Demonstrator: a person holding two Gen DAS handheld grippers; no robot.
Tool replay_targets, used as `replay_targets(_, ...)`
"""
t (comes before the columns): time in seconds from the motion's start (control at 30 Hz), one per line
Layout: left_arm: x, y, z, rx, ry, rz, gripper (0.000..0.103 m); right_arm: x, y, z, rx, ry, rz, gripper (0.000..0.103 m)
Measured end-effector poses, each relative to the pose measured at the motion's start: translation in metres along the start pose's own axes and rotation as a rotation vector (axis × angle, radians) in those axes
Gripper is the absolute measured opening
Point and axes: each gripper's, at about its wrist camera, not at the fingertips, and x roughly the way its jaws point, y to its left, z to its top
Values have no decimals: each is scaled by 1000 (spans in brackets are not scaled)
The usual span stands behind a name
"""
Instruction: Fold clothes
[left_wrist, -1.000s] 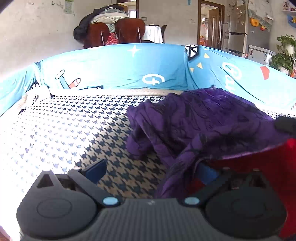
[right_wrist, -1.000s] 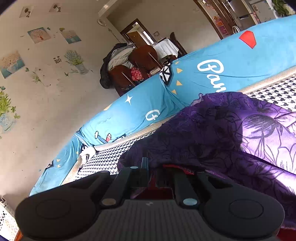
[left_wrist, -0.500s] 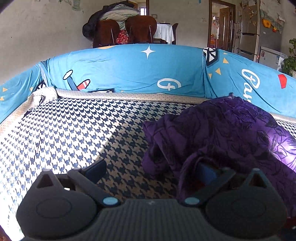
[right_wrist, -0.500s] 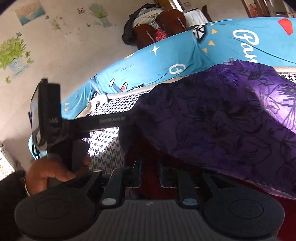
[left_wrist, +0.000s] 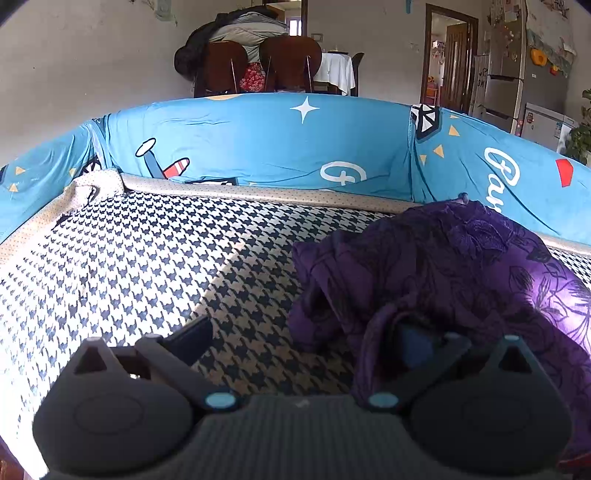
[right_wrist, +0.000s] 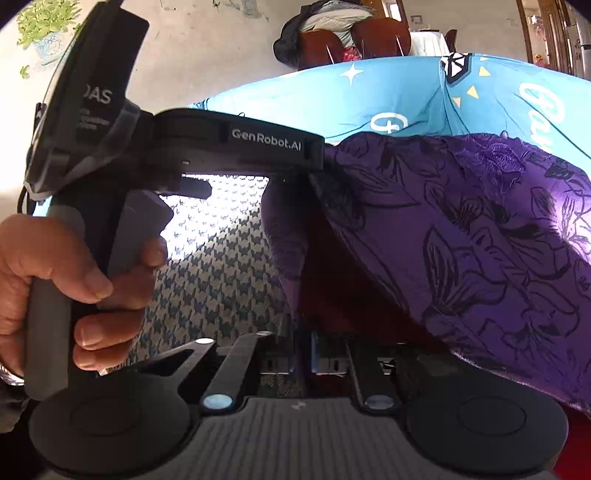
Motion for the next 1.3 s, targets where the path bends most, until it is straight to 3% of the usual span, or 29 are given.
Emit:
replay_targets(0.23,-39,16,-18,-38,-61,49,103,-16,22,-13,-115,34,181,7)
replay_targets(0.37,-58,32,-40,-101,-55,104,103,-17,27,-24,-115,70,226,7)
replay_targets(0.67,-73,57,-75,-172,17,195,103,-16,30,-45,-163,134,222,12)
replay_targets(0.77,-78,59,-82,-178,21,209,103,-20,30,-48,-161,129,222,19)
replay_targets(0.93,-85,61,-89,-180,28,229,103,-29,25,-52,-118,124,219,19)
replay_targets(1.07,-91,66,-90,-204,16,168,103,-36,15,-56,-75,120,206,19)
replay_targets(1.3,-116,56,-93,-185,-71,98,103,-53,7,-60,-25,76,159,19)
